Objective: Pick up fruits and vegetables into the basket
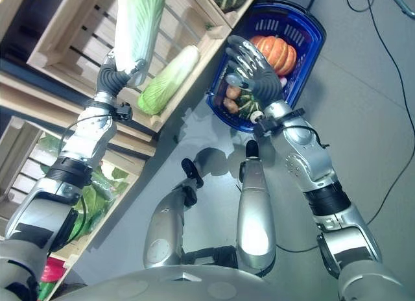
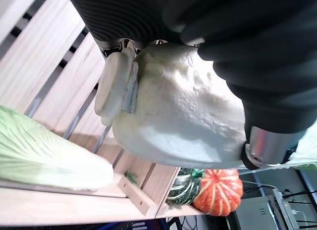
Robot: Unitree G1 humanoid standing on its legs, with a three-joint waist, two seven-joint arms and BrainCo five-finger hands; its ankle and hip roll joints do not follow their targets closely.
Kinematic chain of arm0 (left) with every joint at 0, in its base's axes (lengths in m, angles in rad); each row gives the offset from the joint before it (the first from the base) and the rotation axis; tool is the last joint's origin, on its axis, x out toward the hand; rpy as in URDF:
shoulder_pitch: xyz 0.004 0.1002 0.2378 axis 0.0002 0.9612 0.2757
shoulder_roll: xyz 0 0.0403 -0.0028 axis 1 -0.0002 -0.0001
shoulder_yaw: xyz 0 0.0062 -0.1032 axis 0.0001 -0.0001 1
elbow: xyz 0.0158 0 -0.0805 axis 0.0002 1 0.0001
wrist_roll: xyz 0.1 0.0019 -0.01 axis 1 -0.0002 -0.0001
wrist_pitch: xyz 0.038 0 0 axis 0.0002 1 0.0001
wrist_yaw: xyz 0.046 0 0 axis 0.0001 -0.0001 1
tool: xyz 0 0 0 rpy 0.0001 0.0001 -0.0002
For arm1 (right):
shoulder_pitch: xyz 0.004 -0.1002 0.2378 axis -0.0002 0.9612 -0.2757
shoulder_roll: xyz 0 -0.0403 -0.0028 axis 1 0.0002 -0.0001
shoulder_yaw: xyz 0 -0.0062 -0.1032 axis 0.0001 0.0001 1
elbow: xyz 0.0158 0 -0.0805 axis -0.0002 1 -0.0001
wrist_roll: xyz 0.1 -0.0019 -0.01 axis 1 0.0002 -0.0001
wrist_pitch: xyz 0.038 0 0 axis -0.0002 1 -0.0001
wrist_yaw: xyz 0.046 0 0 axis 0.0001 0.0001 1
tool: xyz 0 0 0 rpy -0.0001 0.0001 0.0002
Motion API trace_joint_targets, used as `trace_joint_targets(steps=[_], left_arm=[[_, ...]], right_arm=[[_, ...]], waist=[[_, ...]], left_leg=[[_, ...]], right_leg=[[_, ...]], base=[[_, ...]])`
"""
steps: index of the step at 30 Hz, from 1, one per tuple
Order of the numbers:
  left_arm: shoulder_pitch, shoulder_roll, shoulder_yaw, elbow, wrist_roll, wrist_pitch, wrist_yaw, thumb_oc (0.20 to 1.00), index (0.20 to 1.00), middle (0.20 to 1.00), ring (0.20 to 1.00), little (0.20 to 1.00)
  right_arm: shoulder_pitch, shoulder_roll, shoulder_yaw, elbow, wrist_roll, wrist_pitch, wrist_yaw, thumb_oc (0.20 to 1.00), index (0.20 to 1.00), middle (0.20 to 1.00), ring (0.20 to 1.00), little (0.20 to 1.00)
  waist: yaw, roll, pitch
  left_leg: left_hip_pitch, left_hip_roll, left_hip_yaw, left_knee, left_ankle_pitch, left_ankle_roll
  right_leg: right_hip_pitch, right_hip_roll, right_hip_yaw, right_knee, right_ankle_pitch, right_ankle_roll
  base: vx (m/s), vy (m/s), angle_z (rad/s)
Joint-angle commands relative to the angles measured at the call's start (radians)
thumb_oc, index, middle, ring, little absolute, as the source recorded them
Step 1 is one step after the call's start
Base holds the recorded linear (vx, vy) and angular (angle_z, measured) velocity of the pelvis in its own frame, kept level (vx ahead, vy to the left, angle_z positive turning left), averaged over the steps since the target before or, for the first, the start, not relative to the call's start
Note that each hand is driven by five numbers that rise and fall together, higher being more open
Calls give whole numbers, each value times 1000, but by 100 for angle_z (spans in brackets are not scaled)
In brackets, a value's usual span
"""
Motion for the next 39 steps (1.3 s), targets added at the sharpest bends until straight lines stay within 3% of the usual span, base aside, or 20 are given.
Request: trace_joint_targets(steps=[1,4,11,19,24,33,39], left_arm=[[-2,33,16,-107,63,-80,11,200,200,200,200,200],[5,44,-6,-135,109,-89,0,200,200,200,200,200],[20,86,-68,-201,263,-131,-2,200,200,200,200,200],[17,97,-123,-256,506,-132,149,200,200,200,200,200],[-10,82,-176,-269,559,-70,181,200,200,200,200,200],[-38,55,-269,-287,651,28,112,200,200,200,200,200],[-57,57,-352,-304,799,88,95,200,200,200,200,200]], right_arm=[[-45,45,-6,-47,101,-7,-61,1000,1000,1000,1000,1000],[-56,90,8,-20,199,12,-105,1000,1000,1000,1000,1000],[-53,184,40,56,354,-45,-125,1000,1000,1000,1000,1000],[-50,249,58,116,521,-95,-157,1000,1000,1000,1000,1000],[-71,273,85,151,528,-111,-194,1000,1000,1000,1000,1000],[-107,278,111,176,538,-124,-218,1000,1000,1000,1000,1000],[-138,260,131,198,517,-109,-265,1000,1000,1000,1000,1000]], waist=[[4,-1,-41],[27,-13,-57],[75,-48,-81],[104,-63,-91],[117,-70,-92],[124,-78,-89],[126,-77,-85]], left_leg=[[-12,4,1,137,-122,6],[6,-1,-12,137,-128,11],[35,-4,-39,140,-140,20],[51,-2,-63,141,-146,21],[48,0,-77,149,-150,22],[48,2,-82,146,-152,21],[48,4,-85,150,-157,20]], right_leg=[[88,-28,-35,-96,14,28],[123,-32,-50,-107,16,29],[188,-36,-85,-129,26,37],[233,-28,-105,-155,33,42],[242,-23,-113,-156,33,44],[256,-17,-125,-173,37,49],[261,-19,-128,-177,38,54]], base=[[47,-92,6],[47,-114,7],[30,-120,12],[21,-85,10],[-7,-57,8],[-12,-22,4],[-6,1,1]])
